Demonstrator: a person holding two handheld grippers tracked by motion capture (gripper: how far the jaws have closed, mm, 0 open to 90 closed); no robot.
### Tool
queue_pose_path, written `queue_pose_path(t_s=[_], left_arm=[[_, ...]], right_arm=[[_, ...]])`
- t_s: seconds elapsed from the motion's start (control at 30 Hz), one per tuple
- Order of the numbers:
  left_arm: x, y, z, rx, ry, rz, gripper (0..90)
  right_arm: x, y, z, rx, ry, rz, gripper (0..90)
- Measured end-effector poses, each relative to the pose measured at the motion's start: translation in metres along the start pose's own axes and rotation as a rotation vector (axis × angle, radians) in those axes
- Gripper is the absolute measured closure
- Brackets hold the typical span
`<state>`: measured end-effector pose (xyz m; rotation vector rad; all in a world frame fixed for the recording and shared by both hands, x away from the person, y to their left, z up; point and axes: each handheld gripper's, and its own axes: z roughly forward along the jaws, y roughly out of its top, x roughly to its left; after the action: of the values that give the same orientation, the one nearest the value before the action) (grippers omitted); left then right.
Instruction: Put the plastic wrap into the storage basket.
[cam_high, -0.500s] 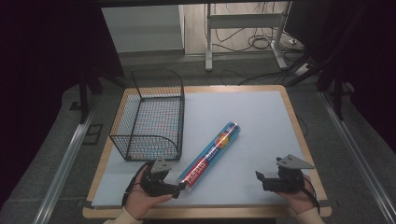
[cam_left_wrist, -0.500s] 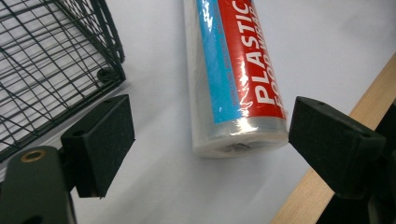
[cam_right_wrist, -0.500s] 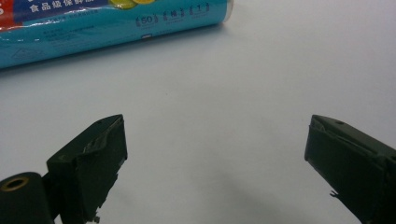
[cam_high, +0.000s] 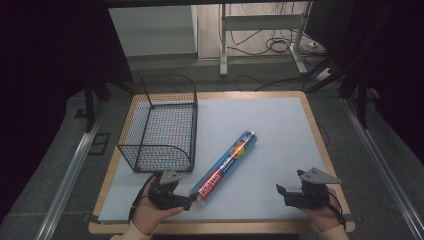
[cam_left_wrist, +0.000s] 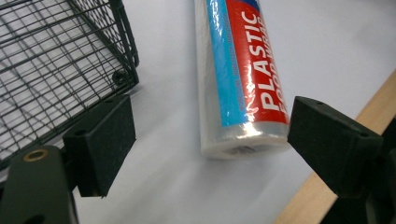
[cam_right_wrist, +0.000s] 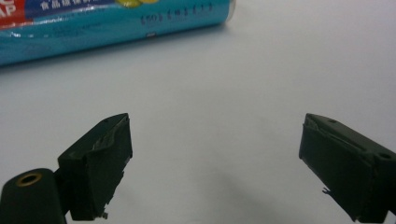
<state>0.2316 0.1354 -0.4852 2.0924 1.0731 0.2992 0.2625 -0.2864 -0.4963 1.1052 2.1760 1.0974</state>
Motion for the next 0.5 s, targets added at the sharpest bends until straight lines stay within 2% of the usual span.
queue_pose_path(t_s=[0.07,0.2,0.3,0.5], left_arm=[[-0.002,0.003,-0.005,-0.003,-0.002,-0.001,15.5],[-0.002,0.01,-0.002,0.006,-0.007,0.006,16.3],[-0.002,0.012,-0.001,0.019,-0.013,0.014,16.4],[-0.002,0.015,-0.001,0.031,-0.017,0.023,16.6]], right_arm=[[0.0,-0.004,-0.003,0.002,-0.004,0.005,9.7],[-0.001,-0.006,-0.008,-0.004,-0.014,0.003,9.1],[-0.004,-0.004,-0.006,-0.01,-0.027,0.008,8.7],[-0.006,-0.007,-0.005,-0.004,-0.023,0.013,8.8]])
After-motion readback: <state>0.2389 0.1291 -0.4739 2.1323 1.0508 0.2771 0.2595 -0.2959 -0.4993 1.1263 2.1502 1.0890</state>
